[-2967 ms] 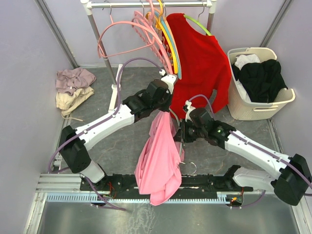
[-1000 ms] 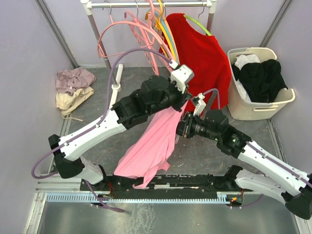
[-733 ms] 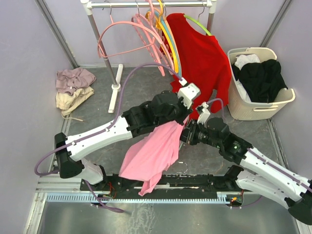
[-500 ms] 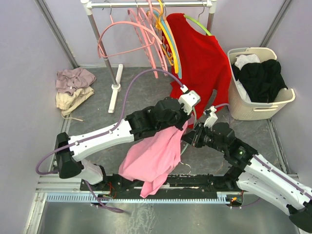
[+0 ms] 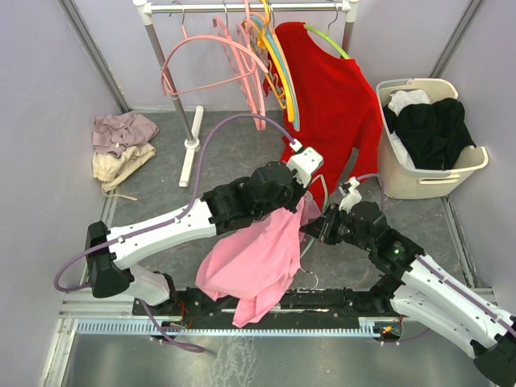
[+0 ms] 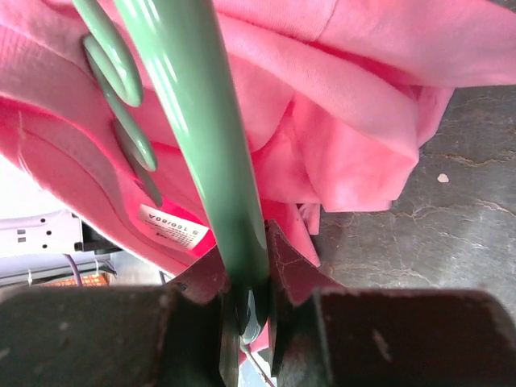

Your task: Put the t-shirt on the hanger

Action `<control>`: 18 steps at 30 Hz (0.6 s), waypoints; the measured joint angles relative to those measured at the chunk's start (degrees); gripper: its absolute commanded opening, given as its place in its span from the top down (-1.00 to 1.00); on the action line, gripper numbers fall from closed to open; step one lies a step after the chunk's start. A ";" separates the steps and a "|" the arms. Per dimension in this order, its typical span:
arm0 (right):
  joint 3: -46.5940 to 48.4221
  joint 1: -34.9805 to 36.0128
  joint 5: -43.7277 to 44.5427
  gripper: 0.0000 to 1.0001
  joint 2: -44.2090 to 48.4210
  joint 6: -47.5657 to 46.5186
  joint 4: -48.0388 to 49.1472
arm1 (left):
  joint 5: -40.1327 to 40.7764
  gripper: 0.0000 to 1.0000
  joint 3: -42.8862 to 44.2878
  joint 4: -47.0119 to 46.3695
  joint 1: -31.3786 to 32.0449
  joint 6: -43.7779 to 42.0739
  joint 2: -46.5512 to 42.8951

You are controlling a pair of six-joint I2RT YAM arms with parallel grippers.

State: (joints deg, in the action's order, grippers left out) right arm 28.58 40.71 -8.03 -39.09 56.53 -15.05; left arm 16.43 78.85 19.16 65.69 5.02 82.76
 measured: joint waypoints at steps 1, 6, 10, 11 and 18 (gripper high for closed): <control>0.00 0.00 -0.48 0.98 0.00 -0.28 -0.04 | 0.48 0.93 0.07 0.00 -0.26 0.00 0.02; 0.13 0.00 -2.49 0.97 0.09 -1.81 -1.03 | 1.70 0.95 0.22 -0.61 -2.12 -0.02 0.35; 0.59 -0.07 -3.98 0.97 0.63 -3.41 -3.04 | 1.79 0.95 0.87 -1.81 -3.89 -0.04 1.75; 0.70 -0.07 -4.24 0.97 0.70 -3.76 -3.30 | 1.77 0.95 1.27 -1.86 -4.22 -0.04 2.32; 1.40 -0.26 -6.69 0.97 0.44 -5.42 -3.91 | 1.03 0.95 6.38 -2.03 -5.22 -0.09 8.55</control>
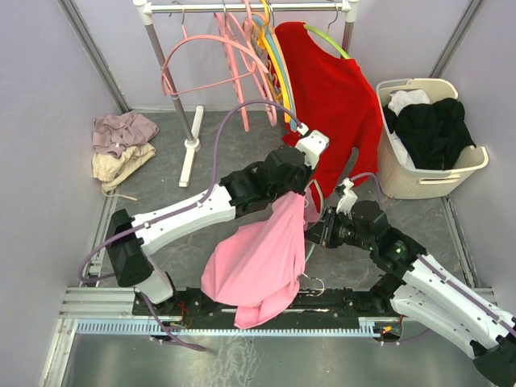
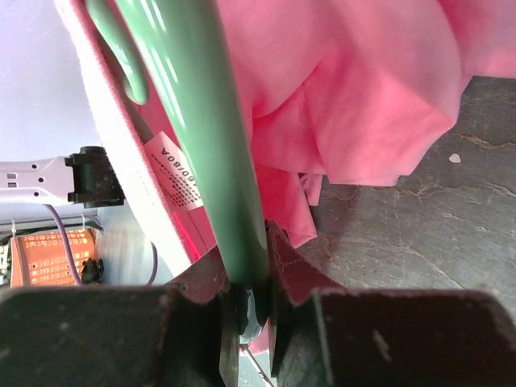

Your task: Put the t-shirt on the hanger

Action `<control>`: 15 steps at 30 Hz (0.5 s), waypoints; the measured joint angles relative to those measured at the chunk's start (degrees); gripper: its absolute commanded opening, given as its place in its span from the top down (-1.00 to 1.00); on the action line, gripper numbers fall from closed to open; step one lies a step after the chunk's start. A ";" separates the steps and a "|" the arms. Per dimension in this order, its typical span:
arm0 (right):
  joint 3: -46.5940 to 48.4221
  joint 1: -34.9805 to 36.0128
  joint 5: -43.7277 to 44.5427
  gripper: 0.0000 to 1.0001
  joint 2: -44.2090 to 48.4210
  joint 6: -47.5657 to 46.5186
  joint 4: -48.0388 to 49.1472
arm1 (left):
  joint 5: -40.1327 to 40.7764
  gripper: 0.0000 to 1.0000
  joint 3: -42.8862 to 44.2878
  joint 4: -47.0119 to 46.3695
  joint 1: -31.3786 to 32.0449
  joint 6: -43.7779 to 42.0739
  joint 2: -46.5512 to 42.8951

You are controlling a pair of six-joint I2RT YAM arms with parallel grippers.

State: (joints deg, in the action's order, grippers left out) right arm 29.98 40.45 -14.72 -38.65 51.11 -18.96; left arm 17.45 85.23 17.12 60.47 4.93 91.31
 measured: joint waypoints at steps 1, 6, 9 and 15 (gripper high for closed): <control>0.09 -0.04 -0.31 0.97 -0.33 -0.22 0.00 | -0.04 0.95 0.28 0.00 -0.02 0.00 0.50; 0.57 -0.07 -1.31 0.97 -2.36 -0.79 -0.02 | -1.05 0.95 1.79 0.28 -0.02 0.00 1.97; 0.76 -0.07 -2.03 0.97 -3.50 -1.05 0.15 | -1.51 0.95 2.69 0.31 -0.02 0.00 1.99; 1.20 0.17 -2.43 0.97 -5.14 -1.38 1.20 | -2.80 0.95 3.65 0.37 -0.02 0.00 2.14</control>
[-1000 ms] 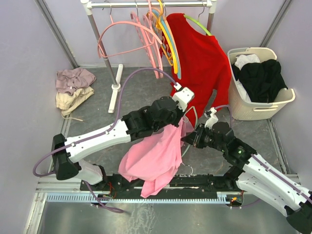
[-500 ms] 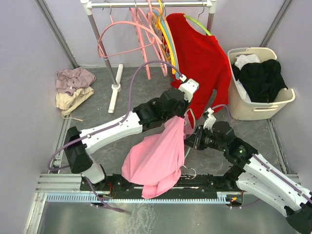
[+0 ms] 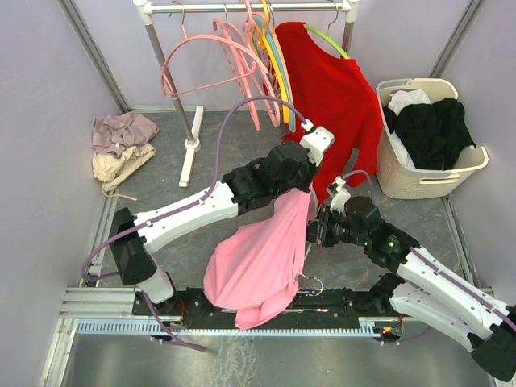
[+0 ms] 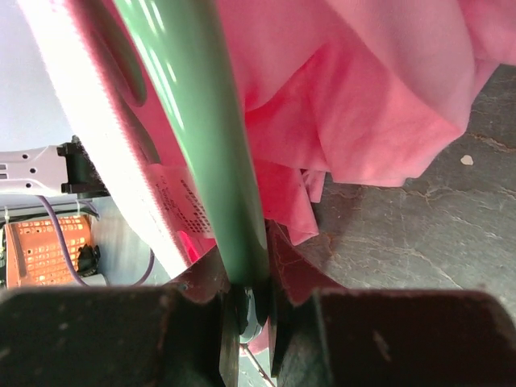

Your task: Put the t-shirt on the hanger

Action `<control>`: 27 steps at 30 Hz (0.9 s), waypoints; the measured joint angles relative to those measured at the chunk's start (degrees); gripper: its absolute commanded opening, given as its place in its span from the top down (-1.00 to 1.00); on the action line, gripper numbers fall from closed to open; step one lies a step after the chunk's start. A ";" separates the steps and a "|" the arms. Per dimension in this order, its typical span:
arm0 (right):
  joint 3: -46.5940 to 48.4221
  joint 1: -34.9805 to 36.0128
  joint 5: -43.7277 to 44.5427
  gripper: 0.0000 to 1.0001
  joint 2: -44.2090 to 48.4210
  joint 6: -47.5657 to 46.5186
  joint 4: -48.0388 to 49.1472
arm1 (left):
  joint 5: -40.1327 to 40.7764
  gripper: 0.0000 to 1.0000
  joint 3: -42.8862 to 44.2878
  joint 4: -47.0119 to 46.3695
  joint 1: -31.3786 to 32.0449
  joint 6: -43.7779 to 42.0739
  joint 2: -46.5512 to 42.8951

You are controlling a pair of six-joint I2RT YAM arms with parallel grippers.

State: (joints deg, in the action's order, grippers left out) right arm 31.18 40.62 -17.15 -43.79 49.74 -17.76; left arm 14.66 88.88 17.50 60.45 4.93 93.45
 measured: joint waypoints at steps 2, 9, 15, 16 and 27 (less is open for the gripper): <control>0.37 0.28 0.02 0.97 -0.33 -0.11 0.13 | -0.20 0.95 0.35 0.02 0.00 0.00 0.26; 1.62 0.66 0.59 0.97 -0.50 -0.09 -1.14 | -0.72 0.95 1.18 -0.07 -0.20 0.00 1.66; 1.81 0.87 0.44 0.97 -3.30 0.50 0.26 | -2.97 0.95 1.18 -0.20 -0.37 0.00 1.68; 1.81 0.90 0.31 0.97 -4.00 0.90 1.07 | -3.37 0.95 1.18 -0.35 -0.39 0.00 1.66; 4.09 1.05 -1.88 0.97 -8.90 4.31 5.01 | -7.21 0.95 1.18 -1.75 0.92 0.00 -0.61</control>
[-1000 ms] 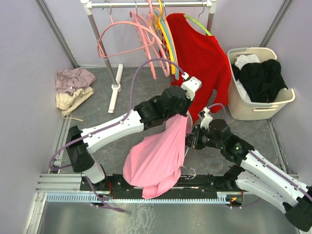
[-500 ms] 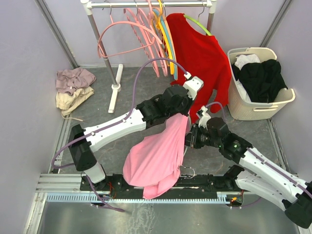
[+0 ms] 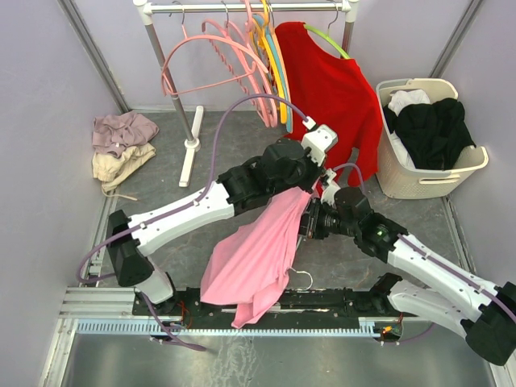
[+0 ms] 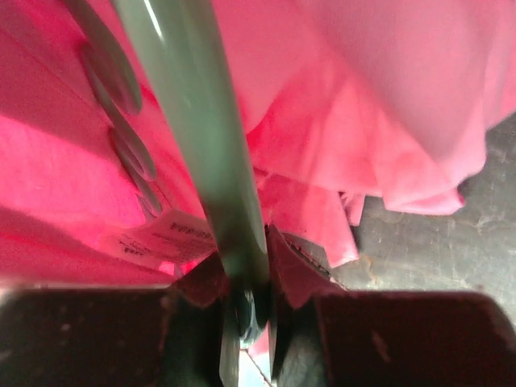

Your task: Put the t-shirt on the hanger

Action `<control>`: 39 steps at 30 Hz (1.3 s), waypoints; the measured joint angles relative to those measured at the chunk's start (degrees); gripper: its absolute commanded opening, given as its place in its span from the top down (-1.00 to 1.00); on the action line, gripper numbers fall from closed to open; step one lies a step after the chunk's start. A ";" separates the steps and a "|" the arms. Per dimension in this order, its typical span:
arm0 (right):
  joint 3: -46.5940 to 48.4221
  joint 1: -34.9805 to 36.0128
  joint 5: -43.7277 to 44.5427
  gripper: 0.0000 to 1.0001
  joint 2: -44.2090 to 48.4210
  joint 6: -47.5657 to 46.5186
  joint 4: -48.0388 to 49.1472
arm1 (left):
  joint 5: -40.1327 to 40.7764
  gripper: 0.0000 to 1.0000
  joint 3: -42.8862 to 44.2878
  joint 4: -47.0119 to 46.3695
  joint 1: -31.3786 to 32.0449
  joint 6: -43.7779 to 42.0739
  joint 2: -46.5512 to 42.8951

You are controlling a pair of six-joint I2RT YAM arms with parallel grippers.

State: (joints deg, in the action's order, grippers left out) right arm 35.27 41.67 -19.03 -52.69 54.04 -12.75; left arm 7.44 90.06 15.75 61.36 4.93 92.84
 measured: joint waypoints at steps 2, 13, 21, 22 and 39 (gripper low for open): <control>0.70 0.02 0.00 0.97 0.09 0.44 -0.24 | 0.09 0.95 0.00 0.00 0.39 0.00 -1.31; 8.22 -0.44 3.52 0.98 7.74 -0.63 -8.24 | 0.74 0.95 4.26 0.79 7.32 -0.02 -7.98; 8.55 -2.64 8.26 0.98 11.96 -3.08 -11.91 | 1.31 0.95 4.00 2.82 7.58 -0.02 -9.97; 8.55 -3.02 8.85 0.98 12.00 -3.30 -12.11 | 1.22 0.95 3.48 3.23 7.69 0.00 -9.97; 4.37 -4.48 8.33 0.97 13.09 -3.54 -12.15 | 10.58 0.95 -7.85 6.73 8.52 0.07 -11.78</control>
State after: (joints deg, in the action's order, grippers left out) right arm 39.64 37.19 -10.70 -39.59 50.50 -24.91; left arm 18.02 82.21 22.48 69.89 4.99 81.06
